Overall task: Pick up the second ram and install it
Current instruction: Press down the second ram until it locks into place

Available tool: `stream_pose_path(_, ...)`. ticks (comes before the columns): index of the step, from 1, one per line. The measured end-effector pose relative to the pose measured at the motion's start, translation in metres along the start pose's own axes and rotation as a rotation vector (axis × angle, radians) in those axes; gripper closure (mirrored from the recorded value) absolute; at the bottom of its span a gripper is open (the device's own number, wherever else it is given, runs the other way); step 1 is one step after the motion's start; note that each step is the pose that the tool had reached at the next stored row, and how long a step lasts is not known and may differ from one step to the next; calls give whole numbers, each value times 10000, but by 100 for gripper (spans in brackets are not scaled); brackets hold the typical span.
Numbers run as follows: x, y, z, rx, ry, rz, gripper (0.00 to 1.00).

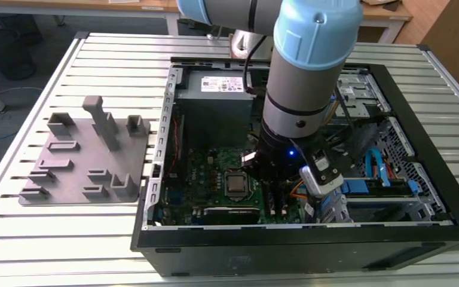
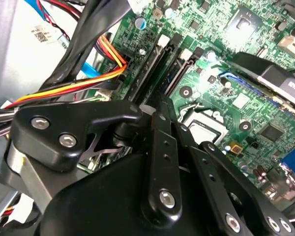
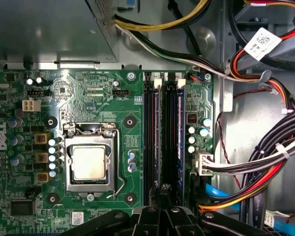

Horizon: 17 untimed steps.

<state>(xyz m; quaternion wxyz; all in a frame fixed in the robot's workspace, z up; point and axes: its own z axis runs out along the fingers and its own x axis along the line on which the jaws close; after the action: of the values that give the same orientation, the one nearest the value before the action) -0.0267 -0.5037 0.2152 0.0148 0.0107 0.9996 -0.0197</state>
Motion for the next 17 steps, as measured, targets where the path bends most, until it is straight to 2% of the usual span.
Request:
stream_pose_path(4,-1,-1,-2,7,-1,0,89)
stream_pose_path(6,-4,1,-56,-27,-14,2,89)
stream_pose_path(8,-5,-7,-148,-4,-7,0,89)
stream_pose_path(11,-6,8,-183,-18,-13,1,89)
stream_pose_path(17,-3,155,-198,-24,-11,0,89)
